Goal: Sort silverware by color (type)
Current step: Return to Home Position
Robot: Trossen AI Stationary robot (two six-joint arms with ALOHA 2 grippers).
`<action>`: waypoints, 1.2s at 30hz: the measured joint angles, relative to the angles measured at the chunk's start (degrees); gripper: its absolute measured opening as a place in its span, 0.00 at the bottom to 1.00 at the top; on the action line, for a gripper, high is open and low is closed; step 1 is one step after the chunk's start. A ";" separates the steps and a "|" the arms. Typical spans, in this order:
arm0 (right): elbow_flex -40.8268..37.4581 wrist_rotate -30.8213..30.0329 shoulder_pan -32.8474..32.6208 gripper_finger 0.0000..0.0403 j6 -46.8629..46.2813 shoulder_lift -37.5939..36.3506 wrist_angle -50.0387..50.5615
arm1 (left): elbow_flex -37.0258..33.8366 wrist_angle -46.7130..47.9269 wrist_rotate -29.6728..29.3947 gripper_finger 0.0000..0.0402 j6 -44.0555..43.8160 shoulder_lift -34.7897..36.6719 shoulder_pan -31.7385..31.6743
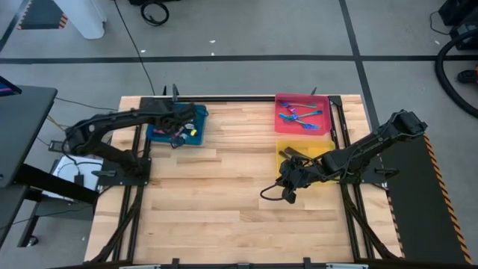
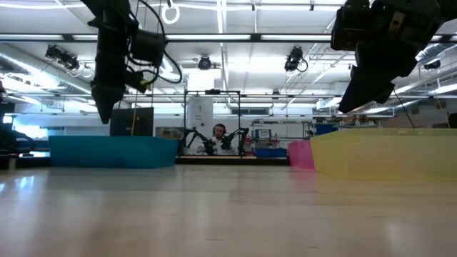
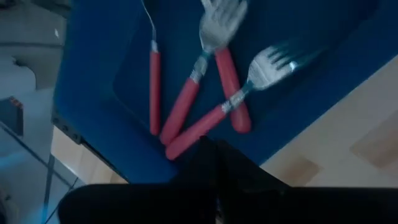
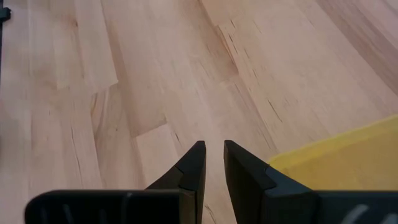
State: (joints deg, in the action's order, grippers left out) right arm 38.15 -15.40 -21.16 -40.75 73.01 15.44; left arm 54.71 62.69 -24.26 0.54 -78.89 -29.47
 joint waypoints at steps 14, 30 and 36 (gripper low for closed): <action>0.00 -2.62 0.40 0.16 6.20 -0.17 -6.02 | 7.65 -4.79 0.37 0.06 -7.67 6.75 5.02; -0.02 8.20 -4.65 0.16 36.83 -21.27 -17.30 | 1.49 -16.66 -2.79 0.07 -14.97 37.13 29.55; -0.02 12.69 -5.48 0.16 40.96 -30.44 -13.23 | -14.10 -27.89 -2.69 0.07 -13.06 48.12 34.77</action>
State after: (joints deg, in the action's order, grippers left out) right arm 38.13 -2.72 -26.65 0.20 42.57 2.22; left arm 40.61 34.80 -26.95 -12.52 -30.77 5.30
